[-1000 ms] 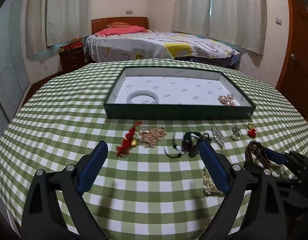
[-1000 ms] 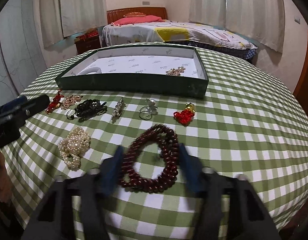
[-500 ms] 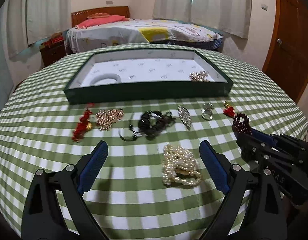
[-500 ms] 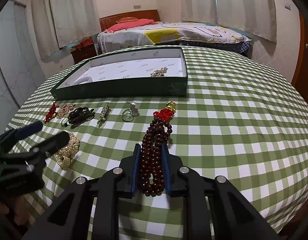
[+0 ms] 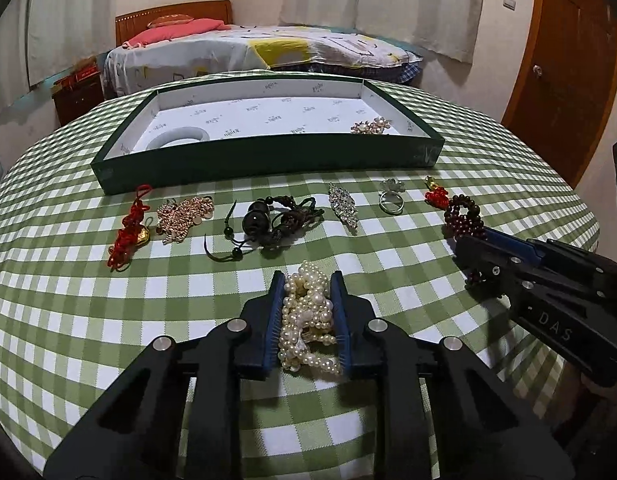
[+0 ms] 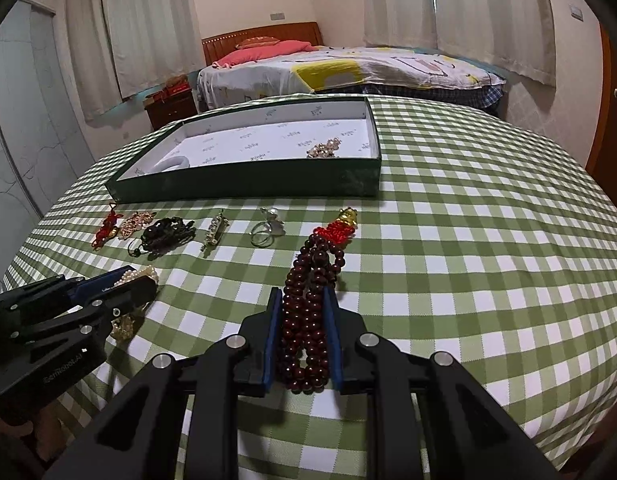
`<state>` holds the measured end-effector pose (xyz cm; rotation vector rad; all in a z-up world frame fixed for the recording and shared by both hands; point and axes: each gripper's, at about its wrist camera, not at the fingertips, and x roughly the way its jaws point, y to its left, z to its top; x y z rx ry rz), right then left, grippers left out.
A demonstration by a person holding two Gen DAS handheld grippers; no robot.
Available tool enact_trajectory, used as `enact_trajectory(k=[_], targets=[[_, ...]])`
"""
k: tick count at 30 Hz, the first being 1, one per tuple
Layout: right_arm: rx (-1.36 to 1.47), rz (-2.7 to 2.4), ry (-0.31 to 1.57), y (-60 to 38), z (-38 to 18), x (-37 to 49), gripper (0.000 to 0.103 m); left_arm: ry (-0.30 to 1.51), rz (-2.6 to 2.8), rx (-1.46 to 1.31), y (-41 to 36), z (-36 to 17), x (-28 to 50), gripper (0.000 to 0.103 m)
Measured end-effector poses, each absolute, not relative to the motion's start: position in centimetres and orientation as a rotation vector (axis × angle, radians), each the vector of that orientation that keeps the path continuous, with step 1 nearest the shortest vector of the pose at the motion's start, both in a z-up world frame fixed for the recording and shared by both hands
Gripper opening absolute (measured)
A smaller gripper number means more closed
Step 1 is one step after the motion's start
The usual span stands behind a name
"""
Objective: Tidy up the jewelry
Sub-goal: 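Grasp the dark red bead bracelet with the right tool while the left tool grasps the pearl necklace, then carry bracelet and necklace into the tray and open both tools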
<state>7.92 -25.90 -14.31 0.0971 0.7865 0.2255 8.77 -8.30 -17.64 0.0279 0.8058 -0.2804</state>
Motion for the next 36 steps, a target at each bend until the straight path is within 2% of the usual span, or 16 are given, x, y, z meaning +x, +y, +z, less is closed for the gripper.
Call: enact_trajectory(k=[22,36], targets=[[0.107,0.26,0.69,-25.2,-10.4,8.0,0.021,0.636,-0.26,0.023,-6.9,-12.8,8.7,0.02],[0.091,0.303,0.557,-23.3,-5.0,13.7,0.021,0.516,-0.227,-0.033,-5.5,-7.4,14.6,0.02]])
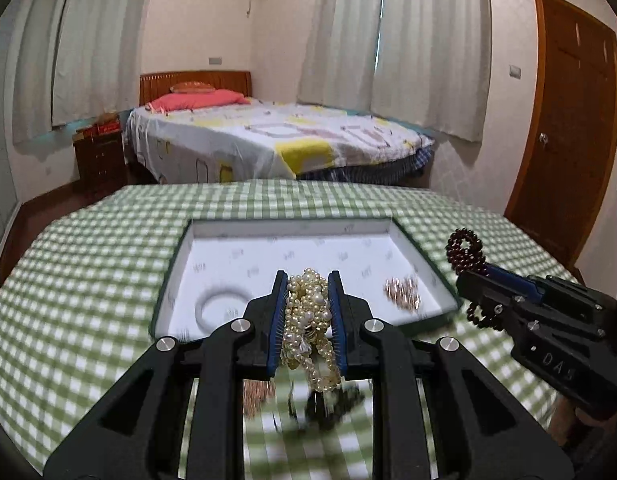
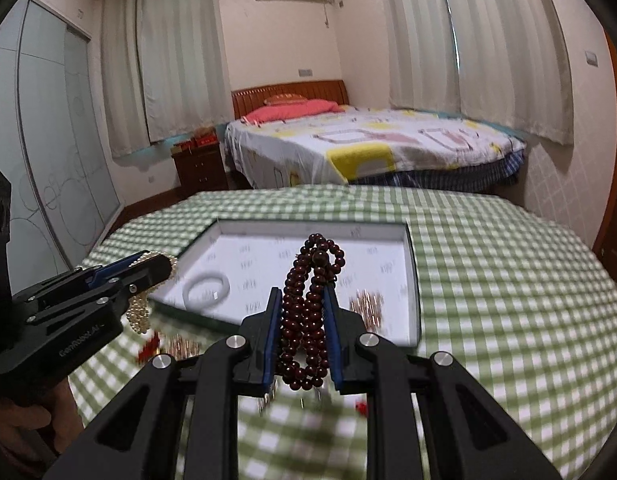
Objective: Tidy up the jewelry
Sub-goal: 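Carry bracelet and necklace into the tray and open both tools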
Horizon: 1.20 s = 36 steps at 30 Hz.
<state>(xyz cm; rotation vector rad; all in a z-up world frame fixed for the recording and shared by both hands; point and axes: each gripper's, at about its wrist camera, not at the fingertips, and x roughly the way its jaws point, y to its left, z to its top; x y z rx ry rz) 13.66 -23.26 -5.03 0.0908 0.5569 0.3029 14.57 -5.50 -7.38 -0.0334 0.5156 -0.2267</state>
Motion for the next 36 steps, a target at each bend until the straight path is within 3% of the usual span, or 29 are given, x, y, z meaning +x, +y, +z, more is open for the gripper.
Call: enact_trajectory(k=[9,24,36], targets=[[0.094,0.307,0.503,-22.5,-3.1,18.2,0.021,0.455,-0.211,-0.043,-6.0,-4.9,19.4,0.02],[0.08,0.312,0.727,-20.6,-10.5,23.6,0.021,0.748,-0.18,-0.019,-6.6,-14.5,26.8,0.02],[0.082,0.319,0.843,-20.4,-12.9,25.6,0.021,0.852,-0.185,-0.046,-6.3,-16.7,28.4,0.02]])
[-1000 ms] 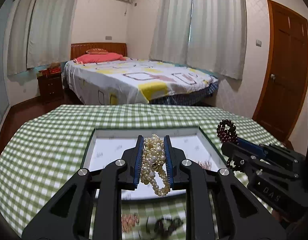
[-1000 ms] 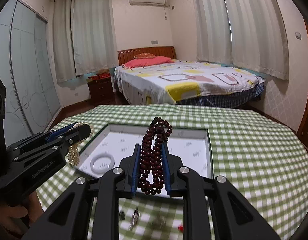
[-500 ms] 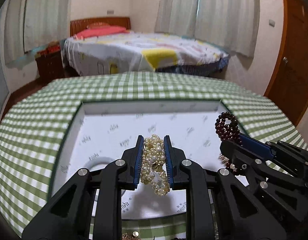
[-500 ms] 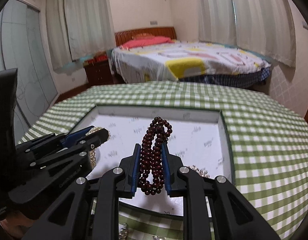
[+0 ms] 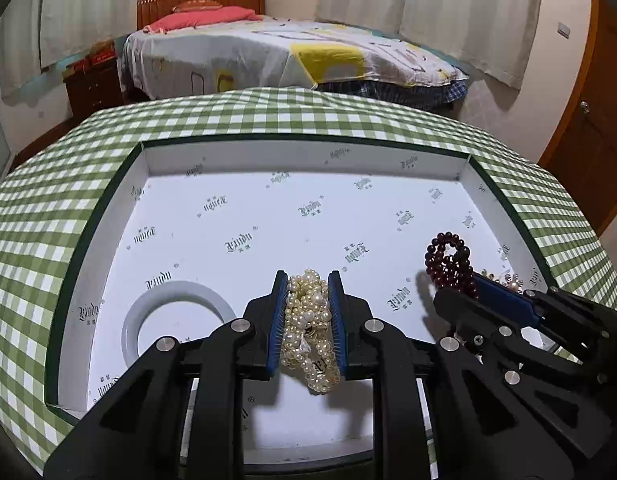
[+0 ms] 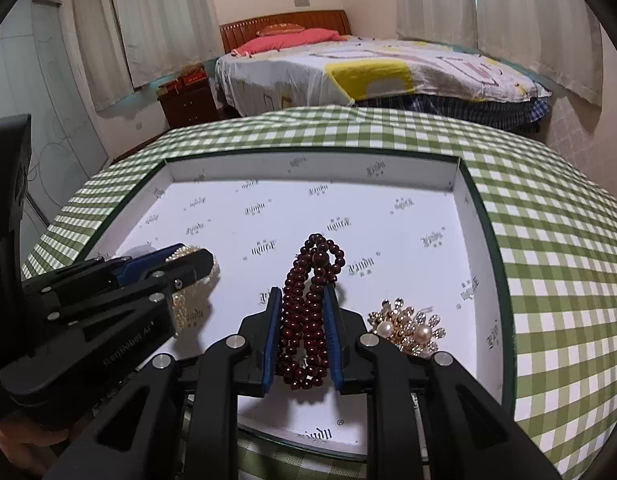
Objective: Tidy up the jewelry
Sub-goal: 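Carry bracelet and necklace into the tray and open both tools, then withdraw both tools from the tray back over the loose jewelry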
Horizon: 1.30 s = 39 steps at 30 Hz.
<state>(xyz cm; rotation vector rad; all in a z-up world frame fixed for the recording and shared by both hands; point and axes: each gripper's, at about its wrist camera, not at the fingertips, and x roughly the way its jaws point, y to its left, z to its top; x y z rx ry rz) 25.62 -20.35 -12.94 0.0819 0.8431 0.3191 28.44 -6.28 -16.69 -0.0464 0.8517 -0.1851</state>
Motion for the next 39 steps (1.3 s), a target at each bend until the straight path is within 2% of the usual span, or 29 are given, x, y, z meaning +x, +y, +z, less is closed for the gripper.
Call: enact_trajectory(k=[2,6,9,10,13,20,29,39], targets=[[0.087,0.318,0.848,-20.4,-13.0,25.8,0.023,0.862,-0.186,-0.052,-6.2,-16.8,28.7,0.02],[0.084,0.317,0.857,-20.4,-13.1,25.8,0.033,0.873,-0.184,-0.063,-6.1,-16.9,28.9,0.024],[0.084,0.315,0.855,-20.5,-13.1,25.7,0.041,0.874,-0.186,-0.069,-6.1,-16.9,28.9,0.033],[0.085,0.314,0.854,-20.6,-13.1,25.7,0.042,0.872,-0.184,-0.071,-6.0,-16.9,28.9,0.039],[0.091,0.307,0.844,-20.7,-13.0,25.6,0.044,0.863,-0.175,-0.086,-5.8,-16.7,28.8,0.051],[0.108,0.295,0.818,-21.7,-12.1,25.1,0.047,0.837,-0.191,-0.113,-5.4,-15.6,28.0,0.065],[0.122,0.274,0.723,-23.0,-9.0,22.0,0.051,0.686,-0.195,-0.096,-4.5,-11.2,24.7,0.075],[0.125,0.232,0.693,-24.6,-8.4,18.3,0.051,0.597,-0.141,-0.099,-2.0,-9.3,19.8,0.075]])
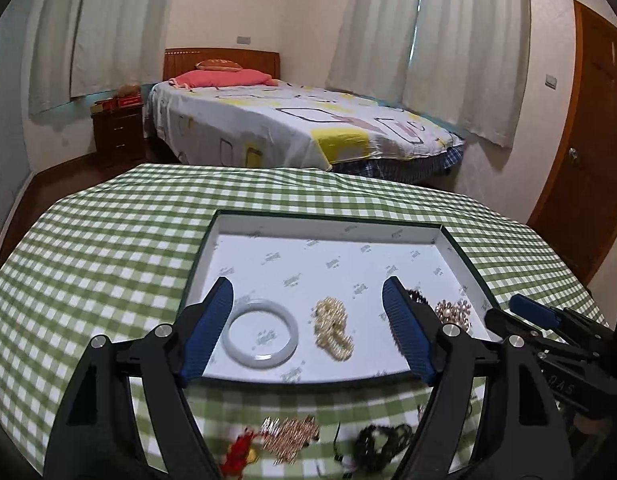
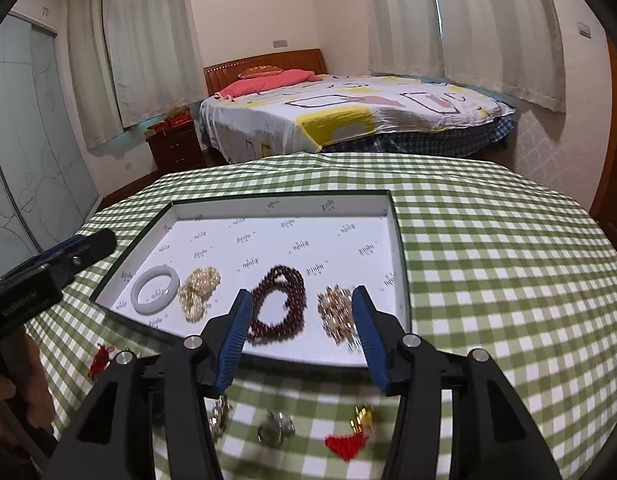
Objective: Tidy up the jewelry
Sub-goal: 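Withdraw both tools from the tray back over the loose jewelry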
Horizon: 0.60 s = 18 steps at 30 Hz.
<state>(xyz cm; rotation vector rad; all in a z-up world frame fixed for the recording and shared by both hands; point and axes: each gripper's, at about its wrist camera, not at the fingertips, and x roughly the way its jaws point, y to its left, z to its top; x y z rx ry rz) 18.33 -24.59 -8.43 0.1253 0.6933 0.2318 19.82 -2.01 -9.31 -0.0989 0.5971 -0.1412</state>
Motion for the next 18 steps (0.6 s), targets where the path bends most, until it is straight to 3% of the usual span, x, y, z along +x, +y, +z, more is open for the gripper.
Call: enact_trajectory(k=[18], targets=[[0.113,0.224,0.705,-24.9,-9.7,13.9,0.051,0.61,-0.088,-0.05,0.0,-11.0,13.7,0.075]])
